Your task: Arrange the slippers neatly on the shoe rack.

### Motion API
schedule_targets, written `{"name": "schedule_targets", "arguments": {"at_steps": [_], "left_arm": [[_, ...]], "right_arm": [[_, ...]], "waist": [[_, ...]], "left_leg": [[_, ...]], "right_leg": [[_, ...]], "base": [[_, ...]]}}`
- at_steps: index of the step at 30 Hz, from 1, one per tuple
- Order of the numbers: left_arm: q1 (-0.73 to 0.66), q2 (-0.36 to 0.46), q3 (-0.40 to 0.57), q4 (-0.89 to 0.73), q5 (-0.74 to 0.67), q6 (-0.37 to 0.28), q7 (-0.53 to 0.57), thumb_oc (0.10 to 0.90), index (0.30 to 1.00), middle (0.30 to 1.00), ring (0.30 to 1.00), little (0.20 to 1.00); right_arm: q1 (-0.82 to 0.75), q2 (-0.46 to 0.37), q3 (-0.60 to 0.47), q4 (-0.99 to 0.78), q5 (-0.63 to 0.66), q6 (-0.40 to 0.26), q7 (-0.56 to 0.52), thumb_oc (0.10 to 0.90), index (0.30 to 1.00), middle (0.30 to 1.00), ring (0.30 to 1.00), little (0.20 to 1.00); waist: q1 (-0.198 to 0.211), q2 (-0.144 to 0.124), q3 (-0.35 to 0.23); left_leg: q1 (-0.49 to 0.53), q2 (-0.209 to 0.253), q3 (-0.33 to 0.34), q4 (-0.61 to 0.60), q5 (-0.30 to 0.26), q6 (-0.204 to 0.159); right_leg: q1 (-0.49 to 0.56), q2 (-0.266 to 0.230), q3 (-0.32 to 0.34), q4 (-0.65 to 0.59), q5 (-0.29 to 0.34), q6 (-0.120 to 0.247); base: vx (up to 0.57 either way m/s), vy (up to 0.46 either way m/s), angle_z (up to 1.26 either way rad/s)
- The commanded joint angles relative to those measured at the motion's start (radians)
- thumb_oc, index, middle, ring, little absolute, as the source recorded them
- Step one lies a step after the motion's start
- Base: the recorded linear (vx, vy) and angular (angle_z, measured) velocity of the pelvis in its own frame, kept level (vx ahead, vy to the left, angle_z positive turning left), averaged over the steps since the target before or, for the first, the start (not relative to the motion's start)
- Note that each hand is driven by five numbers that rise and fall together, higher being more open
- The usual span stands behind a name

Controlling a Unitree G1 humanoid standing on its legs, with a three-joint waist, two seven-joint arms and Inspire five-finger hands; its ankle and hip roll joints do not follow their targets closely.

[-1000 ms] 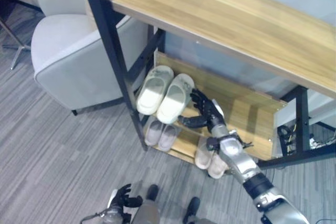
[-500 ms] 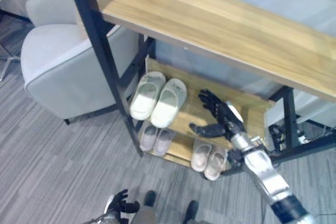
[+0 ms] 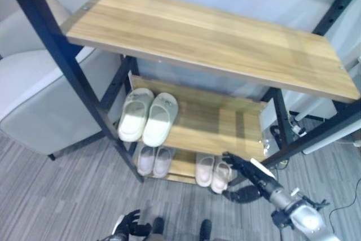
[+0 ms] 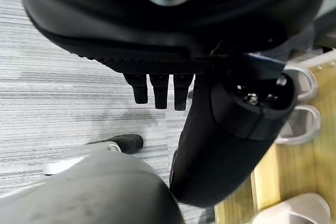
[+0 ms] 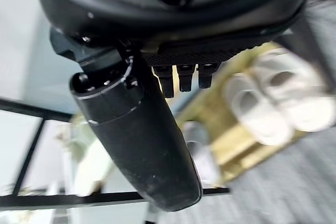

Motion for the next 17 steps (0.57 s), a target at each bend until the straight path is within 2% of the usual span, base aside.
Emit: {"name": "schedule_targets", "arguments": {"at_steps": [1,2,3,4,5,6,9,10,17], "left_arm": [[-0.016,-0.076,-0.043,0.055,0.038,-0.033,-0.029,0.8,0.9,0.9,0.9,0.9],[-0.014,-0.076,-0.047,0.056,0.039,-0.03,-0.025,0.8,0.9,0.9,0.9,0.9],[-0.014,-0.076,-0.047,0.056,0.039,-0.03,-0.025,0.8,0.9,0.9,0.9,0.9],[-0.013,-0.079,-0.057,0.053,0.041,-0.025,-0.021,0.8,0.9,0.9,0.9,0.9],[-0.013,-0.078,-0.057,0.052,0.041,-0.025,-0.021,0.8,0.9,0.9,0.9,0.9],[-0.009,-0.077,-0.069,0.046,0.047,-0.022,-0.017,0.8,0.9,0.9,0.9,0.9],[-0.007,-0.073,-0.077,0.042,0.054,-0.022,-0.011,0.8,0.9,0.9,0.9,0.9],[-0.007,-0.068,-0.083,0.042,0.059,-0.019,-0.004,0.8,0.9,0.9,0.9,0.9],[-0.013,-0.062,-0.084,0.055,0.062,-0.011,0.015,0.8,0.9,0.9,0.9,0.9]], "right_arm": [[-0.075,-0.02,-0.011,0.08,-0.073,-0.064,-0.053,0.8,0.9,0.9,0.9,0.9],[-0.084,0.009,-0.001,0.164,-0.081,-0.06,-0.073,0.8,0.9,0.9,0.9,0.9],[-0.085,0.01,0.0,0.165,-0.082,-0.061,-0.074,0.8,0.9,0.9,0.9,0.9],[-0.103,0.063,0.001,0.302,-0.109,-0.049,-0.126,0.8,0.9,0.9,0.9,0.9],[-0.107,0.066,0.004,0.307,-0.111,-0.052,-0.128,0.8,0.9,0.9,0.9,0.9],[-0.132,0.121,0.004,0.453,-0.118,-0.044,-0.168,0.8,0.9,0.9,0.9,0.9],[-0.157,0.168,0.0,0.578,-0.127,-0.036,-0.207,0.8,0.9,0.9,0.9,0.9],[-0.177,0.204,-0.008,0.697,-0.131,-0.024,-0.239,0.8,0.9,0.9,0.9,0.9],[-0.215,0.287,-0.079,0.99,-0.06,0.007,-0.296,0.8,0.9,0.9,0.9,0.9]], "waist": [[0.004,0.05,-0.017],[0.002,0.053,-0.018],[0.002,0.053,-0.018],[0.004,0.062,-0.022],[0.004,0.061,-0.021],[0.006,0.069,-0.024],[0.01,0.076,-0.027],[0.015,0.085,-0.03],[0.025,0.107,-0.041]], "left_leg": [[0.101,0.042,0.015,-0.148,0.002,-0.041],[0.105,0.043,0.018,-0.148,0.002,-0.041],[0.105,0.043,0.018,-0.148,0.002,-0.041],[0.107,0.043,0.017,-0.148,0.004,-0.041],[0.108,0.043,0.017,-0.148,0.004,-0.041],[0.111,0.043,0.015,-0.148,0.006,-0.04],[0.113,0.041,0.011,-0.148,0.008,-0.039],[0.115,0.04,0.005,-0.148,0.011,-0.038],[0.131,0.035,-0.012,-0.148,0.013,-0.038]], "right_leg": [[0.038,0.026,-0.018,0.068,-0.141,0.058],[0.042,0.028,-0.016,0.065,-0.14,0.057],[0.042,0.028,-0.015,0.065,-0.14,0.057],[0.049,0.031,-0.015,0.06,-0.14,0.055],[0.05,0.031,-0.014,0.059,-0.14,0.055],[0.058,0.032,-0.015,0.054,-0.141,0.053],[0.068,0.033,-0.016,0.051,-0.143,0.05],[0.076,0.035,-0.019,0.049,-0.146,0.047],[0.101,0.038,-0.029,0.048,-0.156,0.042]], "base": [[-0.01,-0.029,-0.08],[-0.01,-0.017,-0.05],[0.0,0.0,0.0],[0.0,0.0,0.0],[-0.01,-0.032,-0.01],[0.0,0.0,0.0],[0.0,-0.01,0.01],[0.0,-0.031,0.03],[0.01,-0.012,0.07]]}}
